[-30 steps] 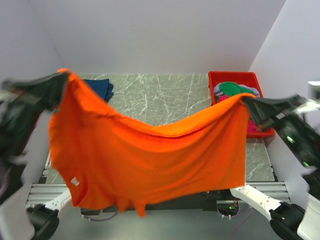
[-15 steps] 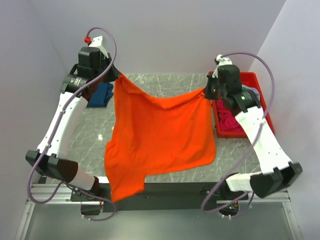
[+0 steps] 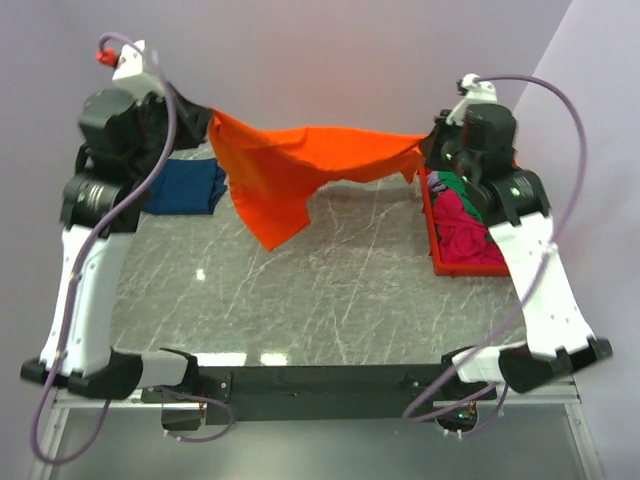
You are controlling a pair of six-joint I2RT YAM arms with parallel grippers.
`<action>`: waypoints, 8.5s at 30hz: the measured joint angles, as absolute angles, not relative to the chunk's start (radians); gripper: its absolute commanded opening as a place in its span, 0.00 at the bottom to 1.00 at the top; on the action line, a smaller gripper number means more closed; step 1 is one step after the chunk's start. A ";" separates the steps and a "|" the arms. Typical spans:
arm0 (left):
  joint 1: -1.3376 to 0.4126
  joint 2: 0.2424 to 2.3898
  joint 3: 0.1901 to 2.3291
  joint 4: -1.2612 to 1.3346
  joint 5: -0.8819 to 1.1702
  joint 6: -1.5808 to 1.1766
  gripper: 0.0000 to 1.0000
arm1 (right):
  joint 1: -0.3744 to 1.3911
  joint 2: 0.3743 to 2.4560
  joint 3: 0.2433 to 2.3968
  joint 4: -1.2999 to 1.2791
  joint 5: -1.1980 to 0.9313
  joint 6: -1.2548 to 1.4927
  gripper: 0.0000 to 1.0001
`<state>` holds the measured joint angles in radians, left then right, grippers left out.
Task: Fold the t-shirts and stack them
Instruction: Flatten the tshirt out
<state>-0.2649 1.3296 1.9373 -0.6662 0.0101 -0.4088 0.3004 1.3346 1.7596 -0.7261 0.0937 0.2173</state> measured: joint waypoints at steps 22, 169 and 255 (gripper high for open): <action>-0.265 0.893 2.262 -0.882 0.013 -0.397 0.01 | 0.300 0.770 2.062 -0.952 -0.017 0.250 0.00; -0.405 2.115 1.600 -0.163 -0.007 -0.585 0.99 | 0.487 1.104 0.779 -0.381 -0.001 0.403 0.75; -0.415 1.707 0.997 -0.049 -0.138 -0.538 0.99 | 0.525 1.602 1.032 -0.337 0.049 0.373 0.75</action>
